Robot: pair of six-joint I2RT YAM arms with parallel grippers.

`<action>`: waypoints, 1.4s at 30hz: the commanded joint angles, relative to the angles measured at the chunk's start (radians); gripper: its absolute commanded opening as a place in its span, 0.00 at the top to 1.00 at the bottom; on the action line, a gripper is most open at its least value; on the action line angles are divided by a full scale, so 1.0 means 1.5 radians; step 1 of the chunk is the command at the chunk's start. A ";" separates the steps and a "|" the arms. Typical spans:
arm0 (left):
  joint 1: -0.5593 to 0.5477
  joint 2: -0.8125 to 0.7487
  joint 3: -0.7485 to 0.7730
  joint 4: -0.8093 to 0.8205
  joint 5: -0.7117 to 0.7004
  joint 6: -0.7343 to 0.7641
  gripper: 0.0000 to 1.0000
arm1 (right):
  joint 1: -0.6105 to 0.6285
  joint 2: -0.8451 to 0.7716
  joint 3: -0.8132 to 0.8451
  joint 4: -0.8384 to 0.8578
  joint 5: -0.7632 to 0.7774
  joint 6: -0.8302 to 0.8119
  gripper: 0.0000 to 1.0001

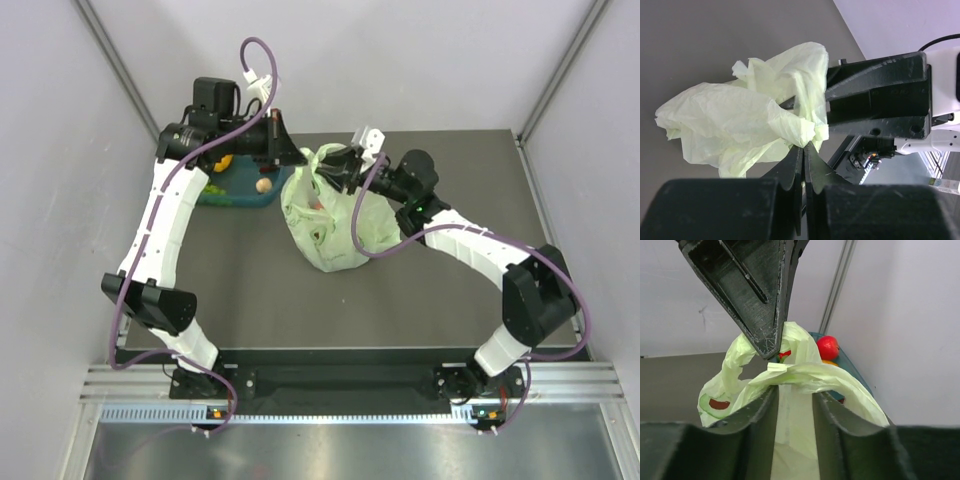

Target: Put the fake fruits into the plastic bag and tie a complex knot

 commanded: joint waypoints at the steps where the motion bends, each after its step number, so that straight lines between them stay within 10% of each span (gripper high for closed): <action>1: -0.004 -0.006 0.022 -0.007 -0.003 0.013 0.98 | 0.016 0.005 0.030 0.009 0.004 -0.012 0.64; 6: -0.004 -0.003 0.019 -0.009 -0.015 0.016 0.97 | 0.016 -0.040 -0.024 0.001 0.028 -0.016 0.43; 27: -0.014 -0.002 0.012 0.010 -0.025 0.003 0.96 | -0.018 -0.089 -0.048 -0.067 0.047 -0.010 0.90; 42: -0.016 0.005 0.022 0.003 -0.031 0.004 0.96 | -0.014 0.003 0.049 -0.090 0.094 -0.032 0.96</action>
